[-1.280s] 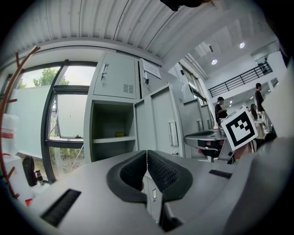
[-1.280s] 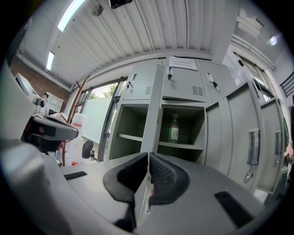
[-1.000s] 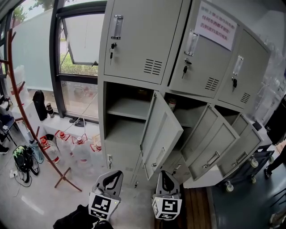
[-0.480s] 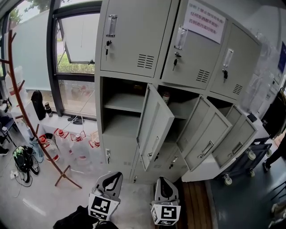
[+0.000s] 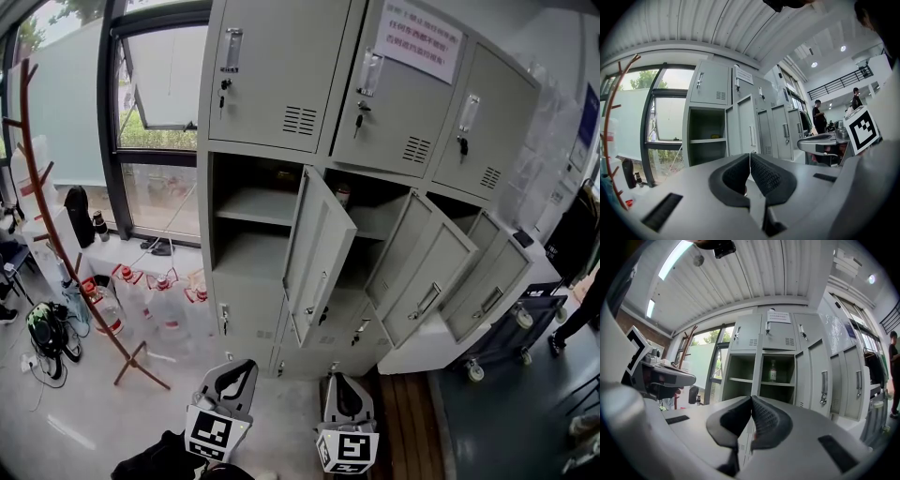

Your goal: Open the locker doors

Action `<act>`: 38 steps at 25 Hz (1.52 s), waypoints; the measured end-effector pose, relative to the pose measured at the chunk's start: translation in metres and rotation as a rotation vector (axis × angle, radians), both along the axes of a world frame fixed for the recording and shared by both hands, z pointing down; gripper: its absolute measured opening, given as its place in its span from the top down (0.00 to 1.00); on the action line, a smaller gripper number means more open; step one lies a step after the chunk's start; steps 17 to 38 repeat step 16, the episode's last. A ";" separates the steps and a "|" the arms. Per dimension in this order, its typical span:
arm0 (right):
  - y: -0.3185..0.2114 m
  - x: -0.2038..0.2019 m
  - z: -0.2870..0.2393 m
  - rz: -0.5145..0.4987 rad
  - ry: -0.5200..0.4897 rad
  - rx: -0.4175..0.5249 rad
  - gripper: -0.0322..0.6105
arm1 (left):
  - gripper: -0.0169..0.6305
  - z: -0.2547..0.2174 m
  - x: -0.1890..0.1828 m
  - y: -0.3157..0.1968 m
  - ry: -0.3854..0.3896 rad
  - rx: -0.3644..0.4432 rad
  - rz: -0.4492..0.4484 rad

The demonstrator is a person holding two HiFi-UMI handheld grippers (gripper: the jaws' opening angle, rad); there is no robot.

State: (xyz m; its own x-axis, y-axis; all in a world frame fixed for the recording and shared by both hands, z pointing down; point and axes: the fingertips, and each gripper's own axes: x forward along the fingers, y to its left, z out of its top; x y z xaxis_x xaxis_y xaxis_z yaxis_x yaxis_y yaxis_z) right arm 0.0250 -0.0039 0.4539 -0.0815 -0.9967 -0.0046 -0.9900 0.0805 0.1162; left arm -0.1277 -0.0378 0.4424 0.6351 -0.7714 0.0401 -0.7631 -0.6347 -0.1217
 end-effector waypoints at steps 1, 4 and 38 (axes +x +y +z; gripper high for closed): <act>0.001 0.001 0.000 0.001 0.000 0.002 0.93 | 0.93 0.000 0.001 0.001 -0.003 -0.003 0.001; 0.004 0.004 -0.002 0.006 0.002 0.005 0.93 | 0.93 -0.001 0.003 0.004 -0.014 -0.012 0.006; 0.007 0.008 -0.002 0.019 0.000 0.005 0.93 | 0.93 -0.003 0.008 0.006 -0.016 -0.007 0.014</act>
